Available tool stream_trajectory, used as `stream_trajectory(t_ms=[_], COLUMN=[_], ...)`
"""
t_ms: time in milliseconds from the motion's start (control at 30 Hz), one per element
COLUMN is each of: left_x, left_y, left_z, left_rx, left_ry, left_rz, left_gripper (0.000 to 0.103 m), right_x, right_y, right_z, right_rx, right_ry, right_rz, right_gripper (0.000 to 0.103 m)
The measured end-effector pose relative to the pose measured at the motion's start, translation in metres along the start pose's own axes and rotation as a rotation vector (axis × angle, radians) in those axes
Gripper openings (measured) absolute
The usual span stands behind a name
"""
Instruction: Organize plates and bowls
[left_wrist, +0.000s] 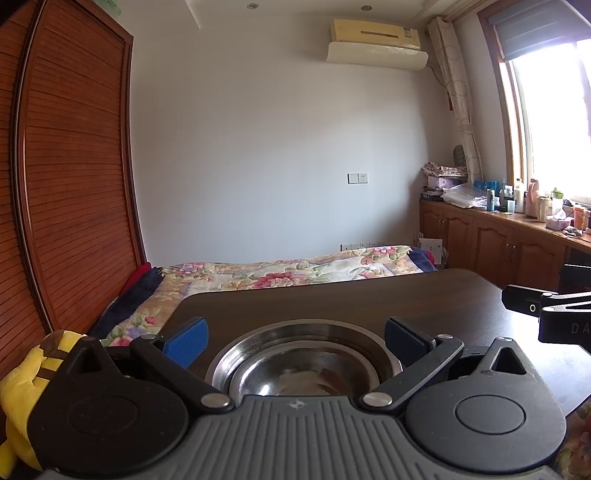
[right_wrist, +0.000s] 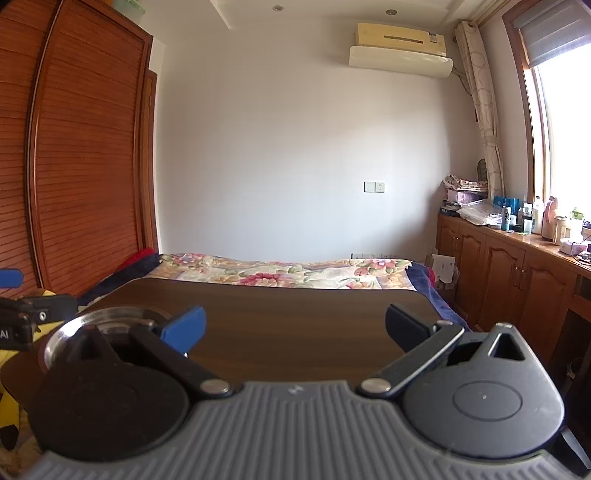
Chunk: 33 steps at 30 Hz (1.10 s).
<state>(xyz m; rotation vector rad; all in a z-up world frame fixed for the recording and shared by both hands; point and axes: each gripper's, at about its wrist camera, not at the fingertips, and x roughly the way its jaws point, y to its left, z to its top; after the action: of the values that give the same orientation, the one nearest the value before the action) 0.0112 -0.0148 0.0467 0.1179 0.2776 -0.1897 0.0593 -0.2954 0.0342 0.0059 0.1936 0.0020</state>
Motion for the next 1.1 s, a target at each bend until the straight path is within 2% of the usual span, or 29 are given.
stream_trajectory(t_ms=[1100], left_x=[0.0052], left_y=[0.0049], left_z=[-0.0062], left_rx=[-0.005], left_ry=[0.011], left_rz=[0.013], left_gripper=[0.103], right_x=[-0.002], right_y=[-0.007], right_z=[-0.0015], right_rx=[0.006], right_ry=[0.006], right_rz=[-0.011], right_gripper=[0.103])
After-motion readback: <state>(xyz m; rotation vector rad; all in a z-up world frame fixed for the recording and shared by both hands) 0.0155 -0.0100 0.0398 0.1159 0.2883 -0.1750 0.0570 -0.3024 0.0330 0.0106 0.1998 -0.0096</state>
